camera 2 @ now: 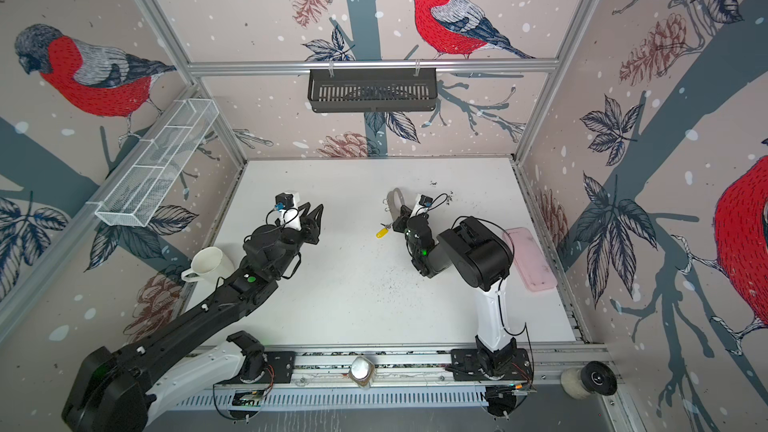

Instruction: Put the keys on the keyring

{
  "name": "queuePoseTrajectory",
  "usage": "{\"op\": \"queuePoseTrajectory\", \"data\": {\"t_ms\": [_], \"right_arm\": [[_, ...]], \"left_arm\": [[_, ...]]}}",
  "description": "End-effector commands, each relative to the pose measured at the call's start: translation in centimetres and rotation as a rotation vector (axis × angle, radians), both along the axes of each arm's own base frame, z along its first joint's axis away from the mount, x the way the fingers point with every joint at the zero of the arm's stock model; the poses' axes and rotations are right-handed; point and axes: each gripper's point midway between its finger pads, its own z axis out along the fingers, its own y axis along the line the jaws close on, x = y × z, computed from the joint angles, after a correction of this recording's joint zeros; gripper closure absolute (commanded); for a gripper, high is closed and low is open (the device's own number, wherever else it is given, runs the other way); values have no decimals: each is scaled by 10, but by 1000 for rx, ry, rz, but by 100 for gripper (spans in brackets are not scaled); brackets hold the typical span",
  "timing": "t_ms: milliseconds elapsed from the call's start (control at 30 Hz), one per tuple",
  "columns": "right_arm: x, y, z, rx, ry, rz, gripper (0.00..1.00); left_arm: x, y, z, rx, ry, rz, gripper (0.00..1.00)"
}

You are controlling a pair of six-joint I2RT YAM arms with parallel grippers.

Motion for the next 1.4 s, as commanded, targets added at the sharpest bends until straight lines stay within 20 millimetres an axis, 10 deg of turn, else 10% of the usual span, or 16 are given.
{"op": "queuePoseTrajectory", "data": {"t_ms": [0, 967, 1367], "right_arm": [[-2, 0, -15, 10, 60, 24, 99], [6, -17, -24, 67, 117, 21, 86], [7, 18, -22, 35, 162, 192, 67]], "left_arm": [[-1, -1, 8, -20, -21, -9, 58], [1, -3, 11, -8, -28, -10, 57], [0, -1, 9, -8, -23, -5, 55]]}}
